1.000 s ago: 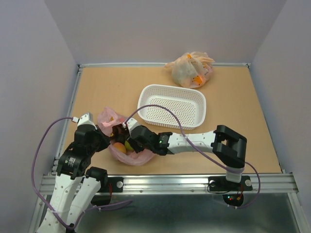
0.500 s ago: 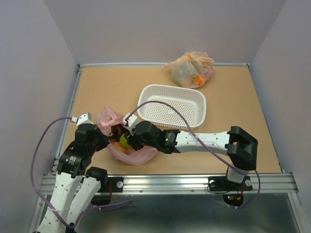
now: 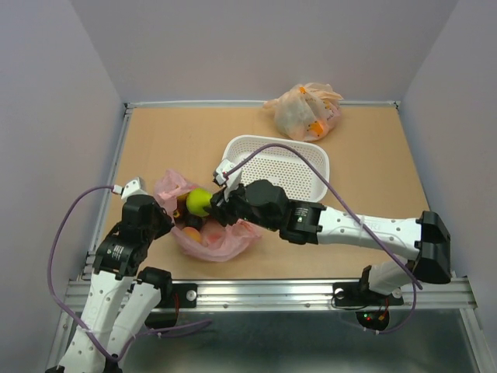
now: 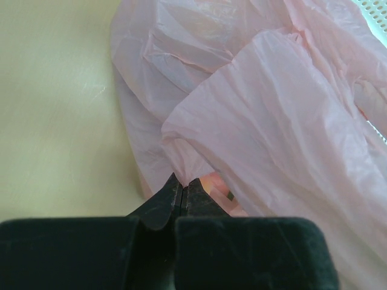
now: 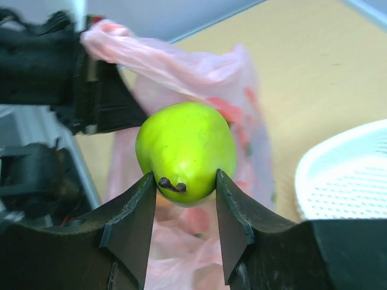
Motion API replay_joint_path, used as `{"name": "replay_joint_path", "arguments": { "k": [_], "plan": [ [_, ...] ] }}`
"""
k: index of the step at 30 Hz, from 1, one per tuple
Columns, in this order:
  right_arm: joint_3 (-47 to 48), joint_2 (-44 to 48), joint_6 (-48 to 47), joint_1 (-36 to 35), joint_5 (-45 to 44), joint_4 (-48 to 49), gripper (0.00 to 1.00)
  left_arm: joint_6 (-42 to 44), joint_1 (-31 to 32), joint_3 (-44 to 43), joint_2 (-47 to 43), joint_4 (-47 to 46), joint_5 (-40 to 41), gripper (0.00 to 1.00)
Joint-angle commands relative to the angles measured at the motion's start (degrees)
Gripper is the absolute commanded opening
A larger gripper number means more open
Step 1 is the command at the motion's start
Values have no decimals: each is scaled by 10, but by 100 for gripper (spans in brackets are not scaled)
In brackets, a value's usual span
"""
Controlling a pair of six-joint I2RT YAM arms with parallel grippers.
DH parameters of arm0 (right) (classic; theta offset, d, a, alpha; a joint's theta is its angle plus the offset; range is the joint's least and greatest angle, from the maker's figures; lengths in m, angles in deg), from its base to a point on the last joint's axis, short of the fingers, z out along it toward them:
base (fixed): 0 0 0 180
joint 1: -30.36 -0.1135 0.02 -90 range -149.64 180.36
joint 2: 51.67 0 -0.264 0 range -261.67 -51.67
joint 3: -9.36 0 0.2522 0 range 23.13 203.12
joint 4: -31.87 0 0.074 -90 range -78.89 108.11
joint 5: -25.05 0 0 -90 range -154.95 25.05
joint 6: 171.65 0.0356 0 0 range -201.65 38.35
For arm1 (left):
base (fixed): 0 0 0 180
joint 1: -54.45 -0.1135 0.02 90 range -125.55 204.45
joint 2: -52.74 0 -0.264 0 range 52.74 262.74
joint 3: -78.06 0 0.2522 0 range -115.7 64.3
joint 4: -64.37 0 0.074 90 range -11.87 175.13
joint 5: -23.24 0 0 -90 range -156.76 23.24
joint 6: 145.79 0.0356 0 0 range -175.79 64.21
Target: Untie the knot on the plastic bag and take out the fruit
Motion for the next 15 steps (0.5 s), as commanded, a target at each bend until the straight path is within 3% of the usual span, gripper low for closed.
{"name": "replay_joint_path", "arguments": {
  "k": [1,6,15],
  "plan": [
    [-13,36,-42,11,-160,29,1,0,-1,-5,1,-19,18,0],
    [-59,56,-3,96,-192,29,1,-7,-1,-2,-15,-21,26,0],
    [-84,-33,57,235,-196,30,1,-12,-2,-1,-29,-18,29,0]
  ]
}}
